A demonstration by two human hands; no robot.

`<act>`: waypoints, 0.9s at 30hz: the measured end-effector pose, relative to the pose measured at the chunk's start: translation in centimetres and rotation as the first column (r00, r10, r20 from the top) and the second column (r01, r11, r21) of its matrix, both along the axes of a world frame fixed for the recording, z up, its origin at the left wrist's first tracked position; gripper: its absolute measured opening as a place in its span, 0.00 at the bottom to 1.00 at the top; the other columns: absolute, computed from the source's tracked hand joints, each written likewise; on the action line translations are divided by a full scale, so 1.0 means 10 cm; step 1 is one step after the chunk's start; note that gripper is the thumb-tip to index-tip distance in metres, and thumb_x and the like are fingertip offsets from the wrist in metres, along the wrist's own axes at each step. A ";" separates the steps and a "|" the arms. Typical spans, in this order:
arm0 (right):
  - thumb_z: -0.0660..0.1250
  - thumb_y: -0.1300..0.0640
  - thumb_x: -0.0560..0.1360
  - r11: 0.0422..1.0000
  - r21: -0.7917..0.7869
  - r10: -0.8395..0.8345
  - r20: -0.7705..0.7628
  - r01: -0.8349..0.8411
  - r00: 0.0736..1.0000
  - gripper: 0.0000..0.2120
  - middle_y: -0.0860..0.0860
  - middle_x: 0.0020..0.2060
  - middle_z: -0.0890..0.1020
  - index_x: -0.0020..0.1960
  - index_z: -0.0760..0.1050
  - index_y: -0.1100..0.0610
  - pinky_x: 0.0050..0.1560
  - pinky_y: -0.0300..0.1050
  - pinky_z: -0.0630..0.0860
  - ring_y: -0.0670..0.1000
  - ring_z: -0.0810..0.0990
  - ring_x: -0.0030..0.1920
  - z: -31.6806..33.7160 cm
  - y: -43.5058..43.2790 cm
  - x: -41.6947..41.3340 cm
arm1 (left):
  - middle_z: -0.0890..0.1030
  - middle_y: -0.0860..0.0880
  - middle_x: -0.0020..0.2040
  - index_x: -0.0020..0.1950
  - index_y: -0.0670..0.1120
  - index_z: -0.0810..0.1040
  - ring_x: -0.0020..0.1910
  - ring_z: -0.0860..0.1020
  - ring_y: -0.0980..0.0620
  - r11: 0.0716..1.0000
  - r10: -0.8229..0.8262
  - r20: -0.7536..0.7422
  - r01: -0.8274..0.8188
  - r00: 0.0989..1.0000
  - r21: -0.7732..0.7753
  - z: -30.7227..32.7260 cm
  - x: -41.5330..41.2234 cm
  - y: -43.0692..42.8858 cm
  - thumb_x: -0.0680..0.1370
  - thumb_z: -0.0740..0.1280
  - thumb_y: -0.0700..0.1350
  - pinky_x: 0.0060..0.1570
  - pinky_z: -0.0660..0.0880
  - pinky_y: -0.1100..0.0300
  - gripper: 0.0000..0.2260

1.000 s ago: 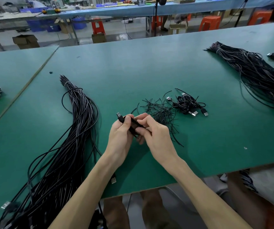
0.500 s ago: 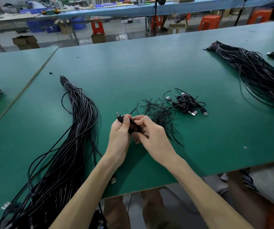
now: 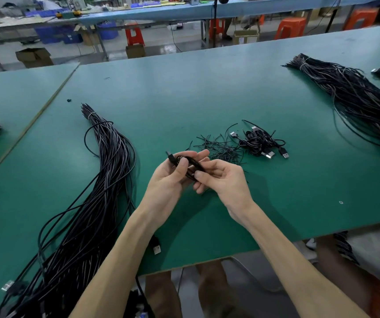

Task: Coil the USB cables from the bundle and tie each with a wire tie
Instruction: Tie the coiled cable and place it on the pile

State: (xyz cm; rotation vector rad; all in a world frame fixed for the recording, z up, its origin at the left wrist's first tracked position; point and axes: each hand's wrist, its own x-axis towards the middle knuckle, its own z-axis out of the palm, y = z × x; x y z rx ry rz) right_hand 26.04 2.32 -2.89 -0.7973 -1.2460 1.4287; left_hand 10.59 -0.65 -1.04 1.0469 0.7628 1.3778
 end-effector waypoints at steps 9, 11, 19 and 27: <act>0.77 0.60 0.72 0.984 -0.101 0.121 -0.213 -0.145 0.969 0.13 0.62 0.44 0.86 0.55 0.85 0.64 0.41 0.40 0.80 0.53 0.83 0.36 0.02 -0.03 0.03 | 0.76 0.42 0.72 0.77 0.43 0.69 0.68 0.76 0.40 0.994 -0.069 -0.201 0.085 0.977 0.072 0.02 -0.12 0.01 0.81 0.67 0.41 0.67 0.75 0.45 0.24; 0.76 0.60 0.73 0.981 -0.088 0.149 -0.215 -0.171 0.965 0.11 0.61 0.43 0.86 0.54 0.86 0.61 0.41 0.40 0.80 0.52 0.83 0.37 0.01 -0.04 0.02 | 0.79 0.41 0.69 0.75 0.43 0.72 0.65 0.79 0.39 0.997 -0.006 -0.219 0.023 0.976 0.075 0.04 -0.12 0.01 0.79 0.69 0.43 0.65 0.76 0.46 0.23; 0.74 0.63 0.75 0.987 -0.080 0.129 -0.144 -0.142 0.981 0.10 0.62 0.41 0.84 0.55 0.83 0.66 0.40 0.41 0.80 0.53 0.82 0.36 0.00 -0.05 0.00 | 0.86 0.41 0.57 0.60 0.41 0.83 0.58 0.84 0.42 0.988 0.138 -0.243 -0.117 0.960 0.100 0.01 -0.13 0.00 0.77 0.73 0.41 0.57 0.79 0.55 0.12; 0.71 0.68 0.78 0.992 -0.065 0.099 -0.089 -0.105 0.991 0.09 0.57 0.38 0.85 0.58 0.82 0.65 0.39 0.41 0.80 0.53 0.83 0.35 -0.01 -0.05 -0.03 | 0.87 0.45 0.46 0.51 0.37 0.83 0.43 0.84 0.49 0.963 0.265 -0.289 -0.235 0.920 0.133 -0.04 -0.08 0.01 0.78 0.72 0.34 0.49 0.79 0.60 0.03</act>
